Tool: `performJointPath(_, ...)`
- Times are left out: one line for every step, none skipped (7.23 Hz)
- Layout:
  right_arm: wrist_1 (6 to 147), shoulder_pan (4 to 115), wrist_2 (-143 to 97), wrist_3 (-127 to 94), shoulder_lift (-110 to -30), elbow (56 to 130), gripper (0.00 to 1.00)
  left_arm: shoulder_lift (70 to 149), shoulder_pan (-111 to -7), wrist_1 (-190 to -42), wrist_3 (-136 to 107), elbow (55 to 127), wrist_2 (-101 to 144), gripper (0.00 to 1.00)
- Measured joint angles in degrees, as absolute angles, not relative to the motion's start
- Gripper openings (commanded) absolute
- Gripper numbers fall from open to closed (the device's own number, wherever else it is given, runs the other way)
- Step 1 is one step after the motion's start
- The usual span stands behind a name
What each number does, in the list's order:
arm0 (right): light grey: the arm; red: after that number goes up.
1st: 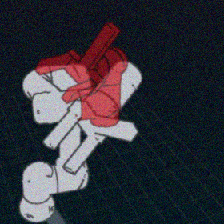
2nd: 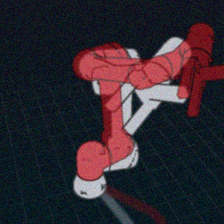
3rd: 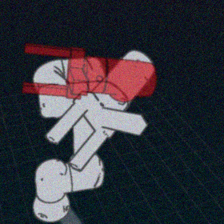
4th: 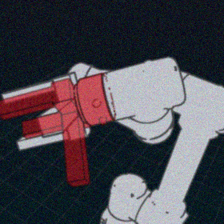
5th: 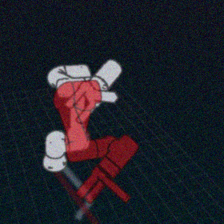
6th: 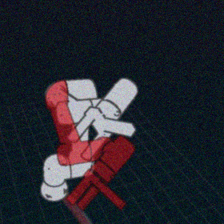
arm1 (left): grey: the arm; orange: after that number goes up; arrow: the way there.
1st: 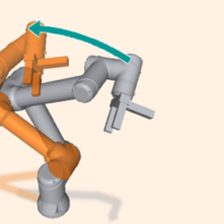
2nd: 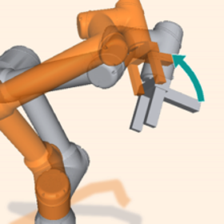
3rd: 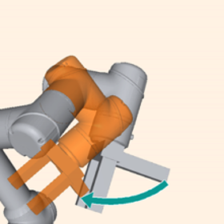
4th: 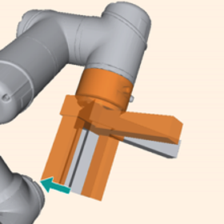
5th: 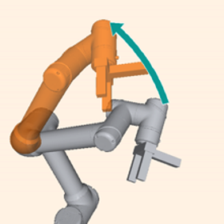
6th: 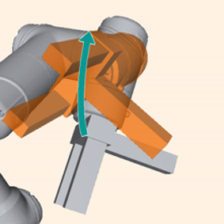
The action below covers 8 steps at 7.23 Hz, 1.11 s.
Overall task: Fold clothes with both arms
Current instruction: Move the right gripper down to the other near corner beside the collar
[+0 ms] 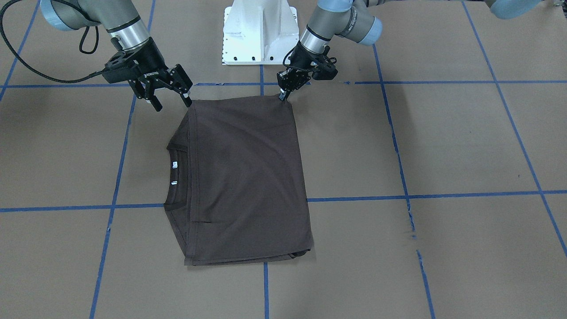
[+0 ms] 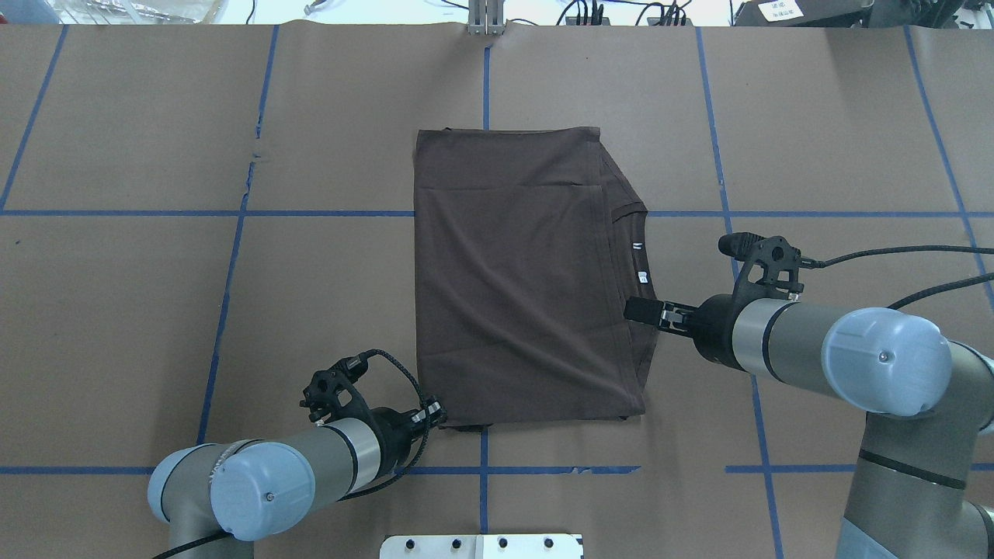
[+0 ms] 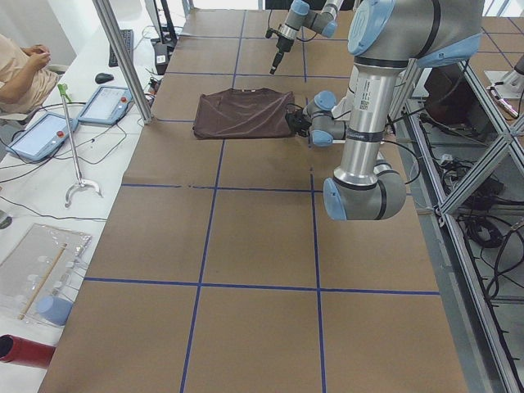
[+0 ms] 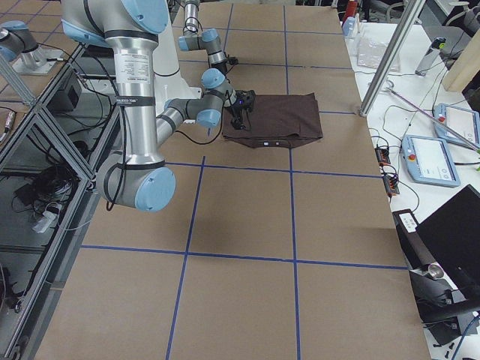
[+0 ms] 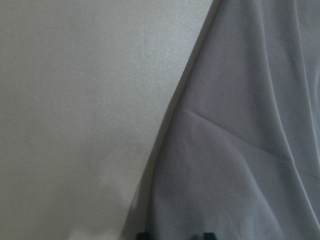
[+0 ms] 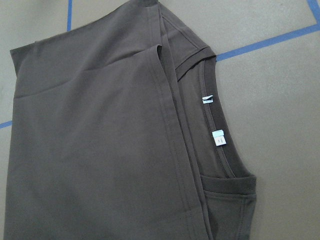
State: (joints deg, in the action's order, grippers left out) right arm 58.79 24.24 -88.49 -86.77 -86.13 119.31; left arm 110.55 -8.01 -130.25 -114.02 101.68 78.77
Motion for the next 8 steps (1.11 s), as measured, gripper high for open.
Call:
performJointPath(59.3,24.1,-88.3,-88.5,-86.1,118.9,0.86,110.6,-8.0,-130.3,-114.0,102.0,78.8,0.00)
performJointPath(61.3,23.9,-87.7,-92.6,-85.4,118.7,0.85,110.6,-8.0,-130.3,-113.9,102.4,78.8,0.00)
performJointPath(65.9,23.1,-86.4,-97.3,-83.3,118.6,0.86,110.7,-8.0,-130.3,-113.9,102.7,78.8,0.00)
performJointPath(72.5,21.1,-83.9,-101.0,-80.3,118.2,0.89,110.7,-8.0,-130.3,-113.9,103.0,78.8,0.00)
performJointPath(78.2,18.9,-81.6,-102.9,-77.4,117.3,0.90,110.7,-8.0,-130.3,-113.9,103.3,78.8,0.00)
performJointPath(81.3,17.3,-80.1,-103.5,-75.7,116.1,0.90,110.8,-8.0,-130.3,-113.9,103.4,78.9,0.00)
performJointPath(82.6,16.0,-78.8,-103.6,-75.1,114.9,0.90,110.8,-8.0,-130.3,-113.9,103.5,79.0,0.00)
performJointPath(83.1,14.9,-77.7,-103.4,-75.1,114.2,0.90,110.9,-8.0,-130.3,-113.9,103.5,79.0,0.00)
